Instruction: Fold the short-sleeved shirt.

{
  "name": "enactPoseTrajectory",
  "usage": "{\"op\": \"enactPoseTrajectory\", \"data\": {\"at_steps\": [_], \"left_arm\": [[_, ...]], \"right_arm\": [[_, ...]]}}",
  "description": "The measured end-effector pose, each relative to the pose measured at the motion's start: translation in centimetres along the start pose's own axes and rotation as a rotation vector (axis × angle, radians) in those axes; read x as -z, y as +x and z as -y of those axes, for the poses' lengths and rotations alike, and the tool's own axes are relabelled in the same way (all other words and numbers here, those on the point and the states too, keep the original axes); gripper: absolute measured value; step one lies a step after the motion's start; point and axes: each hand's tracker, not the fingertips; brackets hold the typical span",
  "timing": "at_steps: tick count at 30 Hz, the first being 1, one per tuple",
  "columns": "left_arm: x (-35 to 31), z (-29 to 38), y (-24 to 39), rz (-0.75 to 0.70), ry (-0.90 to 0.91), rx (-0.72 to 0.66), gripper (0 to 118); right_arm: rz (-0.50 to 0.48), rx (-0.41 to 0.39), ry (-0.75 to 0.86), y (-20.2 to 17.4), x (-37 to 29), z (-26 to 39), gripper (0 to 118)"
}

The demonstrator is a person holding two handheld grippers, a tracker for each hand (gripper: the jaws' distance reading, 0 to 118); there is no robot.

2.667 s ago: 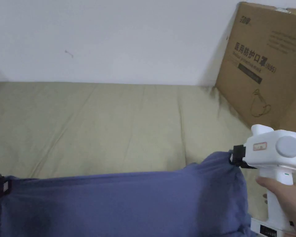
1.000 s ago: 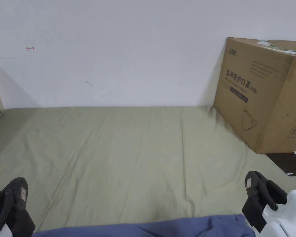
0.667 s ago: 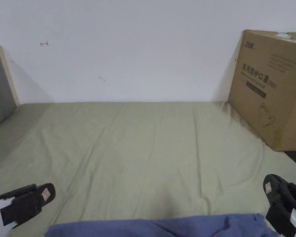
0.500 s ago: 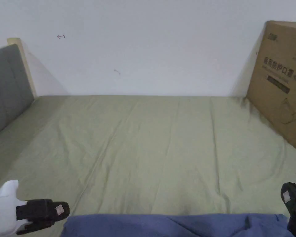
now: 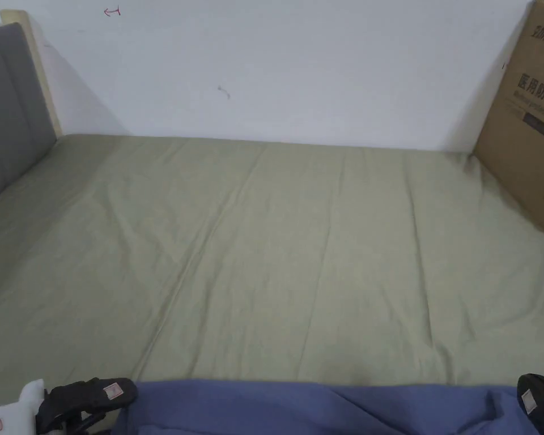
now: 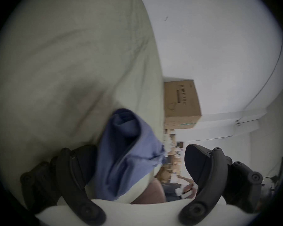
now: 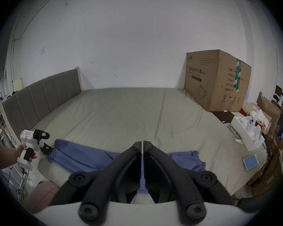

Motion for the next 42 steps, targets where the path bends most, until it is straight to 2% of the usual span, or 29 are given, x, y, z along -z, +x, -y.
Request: {"op": "enactPoseTrajectory", "data": {"at_steps": [2, 3, 4, 5, 6, 7, 8, 9, 11, 12, 15, 18, 21, 24, 25, 30, 33, 34, 35, 37, 38, 42], "left_arm": [[2.4, 0.3, -0.2, 0.058, -0.092, -0.025, 108], [3.5, 0.8, -0.1, 0.06, -0.11, 0.011, 107], [4.1, 1.0, 0.1, 0.004, -0.096, 0.065, 99], [4.8, 1.1, 0.0, -0.139, -0.074, 0.109, 55], [5.9, 1.2, -0.3, -0.345, -0.075, 0.158, 3], [6.0, 2.1, -0.9, -0.333, -0.072, 0.156, 4], [5.6, 2.6, 0.1, -0.179, 0.013, 0.149, 4], [5.6, 1.5, 0.3, -0.27, -0.019, 0.194, 4], [5.0, 1.0, 1.0, -0.294, -0.023, 0.202, 4], [4.5, 1.0, 1.8, -0.347, -0.018, 0.235, 4], [2.5, 1.4, 4.9, -0.386, -0.036, 0.305, 4], [-0.6, 1.5, 8.1, -0.567, -0.017, 0.423, 4], [-4.3, 1.5, 10.9, -0.754, 0.077, 0.504, 4], [-5.0, 2.6, 13.8, -1.017, 0.139, 0.593, 4], [-4.6, 3.0, 14.5, -1.066, 0.137, 0.613, 4], [3.7, 5.6, 17.7, -0.772, -0.013, 0.586, 5], [10.5, 6.8, 17.8, -0.676, -0.122, 0.569, 9], [12.6, 7.3, 17.6, -0.649, -0.154, 0.562, 13], [14.7, 7.7, 17.4, -0.625, -0.185, 0.555, 33], [17.8, 8.4, 16.9, -0.581, -0.259, 0.521, 86], [19.0, 8.6, 16.5, -0.575, -0.277, 0.51, 98], [17.6, 8.3, 17.8, -0.574, -0.242, 0.541, 97]], "right_arm": [[-0.01, 0.008, -0.018, -0.2, 0.6, 0.2, 3], [-0.013, 0.012, -0.028, -0.2, 0.8, 0.2, 3], [-0.016, 0.015, -0.038, -0.3, 1.1, 0.3, 3], [-0.02, 0.021, -0.053, -0.4, 1.3, 0.3, 3], [-0.024, 0.025, -0.063, -0.4, 1.5, 0.3, 3], [-0.028, 0.028, -0.066, -0.4, 1.6, 0.3, 3], [-0.031, 0.03, -0.069, -0.4, 1.5, 0.4, 3], [-0.033, 0.031, -0.07, -0.3, 1.5, 0.4, 3], [-0.04, 0.034, -0.066, -0.2, 1.3, 0.4, 3], [-0.045, 0.036, -0.063, 0.0, 1.2, 0.4, 3], [-0.063, 0.054, -0.052, 0.7, 1.0, 0.4, 3], [-0.077, 0.109, -0.032, 1.9, 0.6, 0.4, 3], [-0.073, 0.152, -0.021, 3.0, 0.2, 0.6, 3], [-0.068, 0.183, -0.016, 4.0, -0.2, 1.0, 3], [-0.064, 0.188, -0.017, 4.3, -0.3, 1.3, 3], [-0.062, 0.25, -0.051, 5.5, -0.7, 2.2, 3], [-0.06, 0.274, -0.057, 6.2, -1.2, 2.5, 3], [-0.056, 0.277, -0.058, 6.3, -1.3, 2.5, 3], [-0.051, 0.276, -0.058, 6.5, -1.5, 2.5, 3], [-0.044, 0.275, -0.059, 6.9, -1.8, 2.5, 3], [-0.041, 0.274, -0.061, 7.1, -1.9, 2.5, 3], [-0.028, 0.26, -0.052, 7.6, -2.3, 2.3, 3]]}}
